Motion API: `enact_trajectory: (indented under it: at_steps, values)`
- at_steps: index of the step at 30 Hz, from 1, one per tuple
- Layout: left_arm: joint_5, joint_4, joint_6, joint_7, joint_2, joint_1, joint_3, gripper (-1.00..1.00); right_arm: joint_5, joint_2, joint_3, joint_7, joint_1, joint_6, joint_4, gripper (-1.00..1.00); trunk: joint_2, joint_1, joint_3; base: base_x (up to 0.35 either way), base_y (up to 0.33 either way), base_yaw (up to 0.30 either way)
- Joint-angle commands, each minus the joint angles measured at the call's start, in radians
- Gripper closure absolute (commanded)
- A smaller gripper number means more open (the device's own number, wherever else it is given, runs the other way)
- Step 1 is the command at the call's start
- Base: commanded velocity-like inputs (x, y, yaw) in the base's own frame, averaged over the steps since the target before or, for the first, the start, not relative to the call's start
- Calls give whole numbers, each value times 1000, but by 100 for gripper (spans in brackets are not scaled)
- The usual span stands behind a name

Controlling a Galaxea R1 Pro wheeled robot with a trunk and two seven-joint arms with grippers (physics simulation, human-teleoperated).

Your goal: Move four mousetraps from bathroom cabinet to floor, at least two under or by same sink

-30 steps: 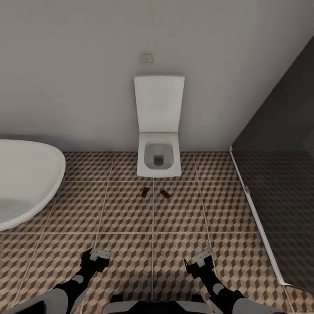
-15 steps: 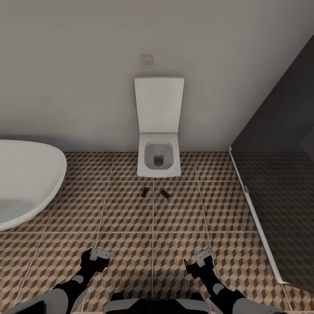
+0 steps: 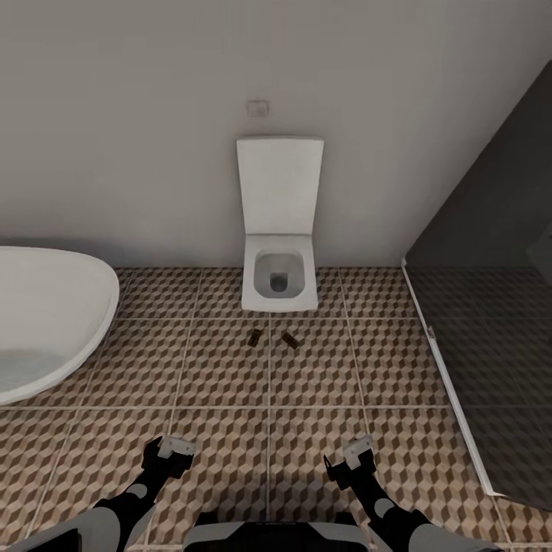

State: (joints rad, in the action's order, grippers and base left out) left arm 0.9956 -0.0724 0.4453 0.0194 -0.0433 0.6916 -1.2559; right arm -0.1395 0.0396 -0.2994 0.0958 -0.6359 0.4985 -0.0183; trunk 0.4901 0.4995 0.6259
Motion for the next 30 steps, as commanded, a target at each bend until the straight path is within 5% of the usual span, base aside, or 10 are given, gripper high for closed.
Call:
enact_trajectory:
  at_steps: [1, 13, 30]
  values:
    - [1, -1, 3, 2, 0, 0, -7, -100, -10, 0, -3, 10, -1, 2, 1, -100, -6, -4, -2, 0, 0, 0]
    - [1, -1, 2, 2, 0, 0, -7, -100, -9, 0, -3, 10, -1, 2, 2, -100, -90, -50, -40, 0, 0, 0]
    - [1, -1, 1, 2, 4, 0, -7, -100, -10, 0, -3, 10, -1, 2, 1, -100, -90, -50, -40, 0, 0, 0]
